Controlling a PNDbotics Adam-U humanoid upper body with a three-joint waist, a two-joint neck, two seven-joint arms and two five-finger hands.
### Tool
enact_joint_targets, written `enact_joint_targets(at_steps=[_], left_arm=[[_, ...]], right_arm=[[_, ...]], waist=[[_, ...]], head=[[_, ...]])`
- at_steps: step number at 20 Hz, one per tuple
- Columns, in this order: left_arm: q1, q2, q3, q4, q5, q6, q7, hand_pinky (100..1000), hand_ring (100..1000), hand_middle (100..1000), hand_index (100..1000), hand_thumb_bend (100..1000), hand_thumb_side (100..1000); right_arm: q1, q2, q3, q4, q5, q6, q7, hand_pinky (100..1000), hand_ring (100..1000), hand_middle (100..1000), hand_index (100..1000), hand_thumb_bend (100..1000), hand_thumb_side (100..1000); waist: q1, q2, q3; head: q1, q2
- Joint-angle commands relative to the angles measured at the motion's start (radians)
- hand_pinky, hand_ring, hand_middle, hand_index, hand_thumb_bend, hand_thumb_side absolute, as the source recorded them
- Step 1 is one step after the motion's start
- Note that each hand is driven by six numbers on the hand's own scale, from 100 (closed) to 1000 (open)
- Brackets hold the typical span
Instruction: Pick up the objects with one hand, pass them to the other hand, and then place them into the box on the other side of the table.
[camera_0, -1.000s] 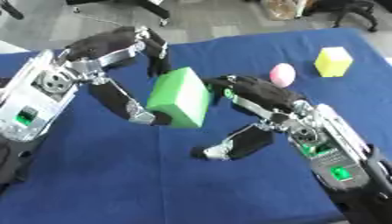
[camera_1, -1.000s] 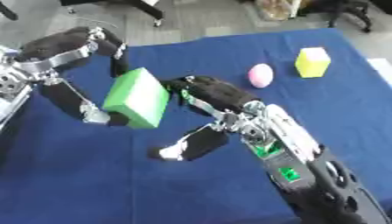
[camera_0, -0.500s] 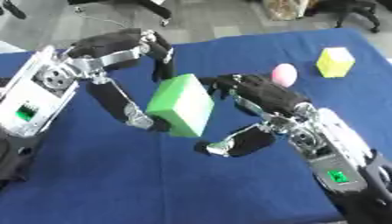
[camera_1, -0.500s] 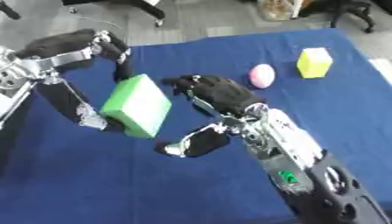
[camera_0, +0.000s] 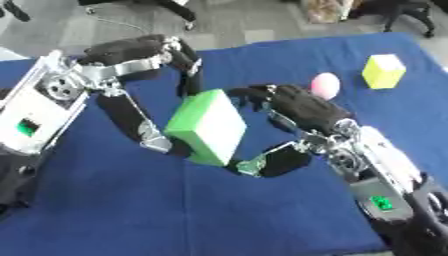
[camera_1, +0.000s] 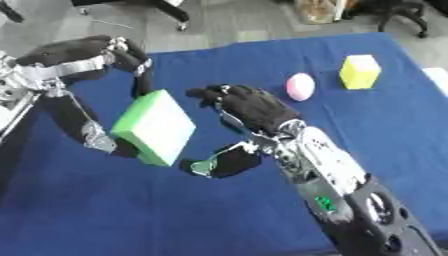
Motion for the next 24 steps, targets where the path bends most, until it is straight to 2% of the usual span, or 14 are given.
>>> enact_joint_targets(at_steps=[1,8,17,24], left_arm=[[-0.007,0.039,0.036,-0.033,0.014,-0.003,0.026,566,413,439,427,185,368],[0.045,0.119,0.108,-0.098,0.000,0.011,0.102,570,416,439,432,192,358],[0.202,0.241,0.278,-0.129,-0.075,0.053,0.272,573,420,440,437,206,332],[0.327,0.271,0.410,-0.052,-0.206,0.096,0.414,573,423,442,441,216,317]], right_arm=[[-0.008,-0.012,-0.008,-0.004,-0.001,-0.006,0.014,761,691,730,936,527,589],[0.010,-0.014,-0.024,-0.001,0.001,-0.003,-0.011,755,669,700,921,531,580],[0.024,-0.023,-0.049,-0.030,0.013,-0.001,-0.071,761,635,671,911,531,589],[0.024,-0.026,-0.074,-0.035,0.022,-0.012,-0.143,770,620,658,911,524,591]], waist=[[0.005,-0.016,0.002],[0.008,-0.019,0.009],[0.012,-0.021,0.021],[0.012,-0.023,0.027]], head=[[0.001,-0.002],[0.002,-0.002],[0.008,-0.002],[0.080,-0.002]])
